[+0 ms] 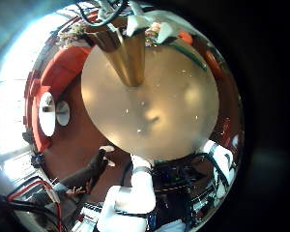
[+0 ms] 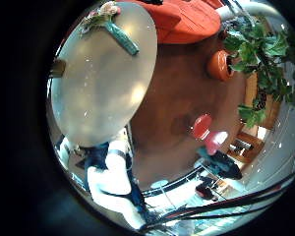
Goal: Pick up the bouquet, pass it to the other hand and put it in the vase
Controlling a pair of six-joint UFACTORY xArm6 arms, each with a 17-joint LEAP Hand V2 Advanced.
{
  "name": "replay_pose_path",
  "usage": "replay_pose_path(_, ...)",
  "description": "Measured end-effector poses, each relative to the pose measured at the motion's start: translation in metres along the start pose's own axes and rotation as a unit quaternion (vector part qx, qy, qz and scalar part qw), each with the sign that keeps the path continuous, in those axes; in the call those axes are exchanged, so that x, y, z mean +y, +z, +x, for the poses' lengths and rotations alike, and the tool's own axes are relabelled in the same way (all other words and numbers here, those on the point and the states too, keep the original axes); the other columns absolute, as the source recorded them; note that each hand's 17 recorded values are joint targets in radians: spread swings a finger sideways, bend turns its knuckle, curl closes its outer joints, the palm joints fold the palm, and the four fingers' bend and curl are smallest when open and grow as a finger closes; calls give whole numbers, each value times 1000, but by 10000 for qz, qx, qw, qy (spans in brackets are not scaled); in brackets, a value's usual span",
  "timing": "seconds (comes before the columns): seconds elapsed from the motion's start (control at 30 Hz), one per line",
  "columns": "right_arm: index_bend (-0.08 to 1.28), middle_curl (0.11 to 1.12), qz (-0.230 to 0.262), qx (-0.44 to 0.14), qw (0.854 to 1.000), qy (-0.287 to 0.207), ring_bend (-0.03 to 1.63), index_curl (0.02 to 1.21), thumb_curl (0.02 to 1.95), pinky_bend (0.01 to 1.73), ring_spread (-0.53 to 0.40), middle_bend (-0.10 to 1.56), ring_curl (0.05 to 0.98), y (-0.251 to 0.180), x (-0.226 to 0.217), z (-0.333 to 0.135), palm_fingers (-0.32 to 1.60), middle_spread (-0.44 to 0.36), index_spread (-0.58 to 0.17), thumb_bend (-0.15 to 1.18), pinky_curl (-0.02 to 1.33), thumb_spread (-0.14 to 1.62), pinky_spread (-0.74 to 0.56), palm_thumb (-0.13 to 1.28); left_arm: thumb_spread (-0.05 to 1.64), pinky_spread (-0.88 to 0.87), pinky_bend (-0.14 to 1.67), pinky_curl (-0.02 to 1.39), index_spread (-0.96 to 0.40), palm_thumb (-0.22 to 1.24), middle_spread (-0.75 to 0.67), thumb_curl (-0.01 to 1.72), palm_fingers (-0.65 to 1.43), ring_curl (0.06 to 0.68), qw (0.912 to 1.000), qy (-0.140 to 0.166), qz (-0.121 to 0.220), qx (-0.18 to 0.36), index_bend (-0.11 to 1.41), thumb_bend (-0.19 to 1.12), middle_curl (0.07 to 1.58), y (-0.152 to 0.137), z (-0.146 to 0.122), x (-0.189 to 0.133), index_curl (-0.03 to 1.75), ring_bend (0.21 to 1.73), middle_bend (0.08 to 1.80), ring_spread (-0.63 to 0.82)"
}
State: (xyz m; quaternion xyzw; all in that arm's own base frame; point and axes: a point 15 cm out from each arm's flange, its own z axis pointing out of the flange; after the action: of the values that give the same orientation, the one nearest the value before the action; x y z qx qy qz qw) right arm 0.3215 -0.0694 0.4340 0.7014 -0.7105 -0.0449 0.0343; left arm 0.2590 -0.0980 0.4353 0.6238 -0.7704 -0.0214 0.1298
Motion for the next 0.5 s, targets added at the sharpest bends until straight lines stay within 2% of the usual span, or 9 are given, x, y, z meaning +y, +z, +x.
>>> replay_pose_path(0.3, 162, 350, -196, -116, 9997, 88, 387, 282, 249, 381, 165, 196, 261, 14, -15, 8, 201, 51, -321, -13, 301, 1281, 392, 357, 1115, 536, 192, 290, 79, 372, 454, 329, 118, 212, 10000, -40, 12, -2, 188, -22, 288, -3, -4, 6, 387, 410, 183, 593)
replay_pose_path(0.43, 151, 348, -206, -151, 9996, 95, 418, 278, 249, 383, 154, 193, 268, 15, -15, 8, 223, 39, -319, -14, 299, 1282, 389, 358, 1115, 536, 192, 290, 78, 372, 454, 329, 117, 212, 9999, 126, -43, -2, 189, -22, 288, 1, -2, 7, 388, 407, 184, 593)
replay_pose_path(0.5, 150, 352, -205, -240, 9994, 102, 470, 271, 251, 392, 120, 212, 272, 16, -15, 6, 301, 21, -304, -12, 294, 1285, 371, 365, 1115, 536, 192, 290, 78, 372, 454, 329, 117, 212, 9996, 283, -97, -23, 188, -22, 288, 3, 1, 7, 388, 406, 183, 593)
